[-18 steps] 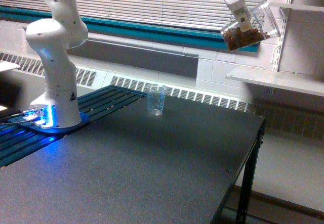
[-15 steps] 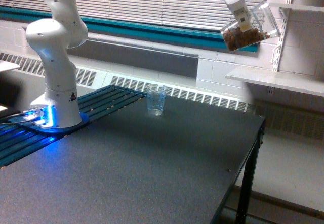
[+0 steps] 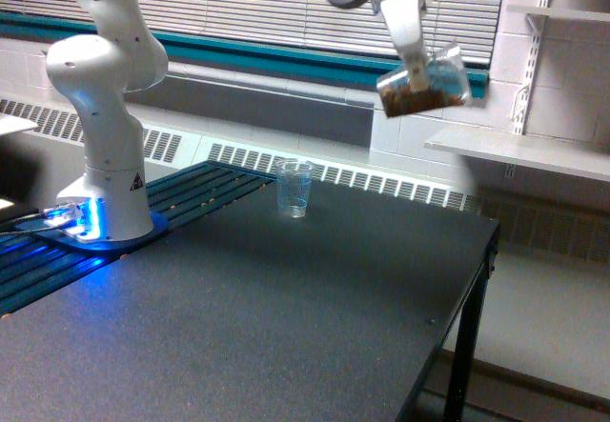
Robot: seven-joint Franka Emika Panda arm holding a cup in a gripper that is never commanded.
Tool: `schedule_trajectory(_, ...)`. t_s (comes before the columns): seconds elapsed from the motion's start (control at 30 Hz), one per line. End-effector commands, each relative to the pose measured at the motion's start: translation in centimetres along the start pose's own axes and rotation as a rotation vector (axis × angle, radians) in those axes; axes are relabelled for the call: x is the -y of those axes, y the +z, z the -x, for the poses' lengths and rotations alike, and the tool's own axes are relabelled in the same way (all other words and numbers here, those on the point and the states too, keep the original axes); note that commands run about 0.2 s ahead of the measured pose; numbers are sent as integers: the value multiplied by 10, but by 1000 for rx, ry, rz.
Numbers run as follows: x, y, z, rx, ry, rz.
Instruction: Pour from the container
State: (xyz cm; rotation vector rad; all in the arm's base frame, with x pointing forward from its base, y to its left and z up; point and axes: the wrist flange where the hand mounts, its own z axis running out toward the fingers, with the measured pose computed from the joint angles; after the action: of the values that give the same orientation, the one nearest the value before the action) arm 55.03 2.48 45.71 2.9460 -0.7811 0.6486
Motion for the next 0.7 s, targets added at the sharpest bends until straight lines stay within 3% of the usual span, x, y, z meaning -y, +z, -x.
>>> schedule_trajectory(0.03,6,15,38,16,-43,26)
schedule_trajectory(0.43,-2,43,118,21,-128,107)
schedule_trajectory(0.7,15,36,154,-23,-168,109)
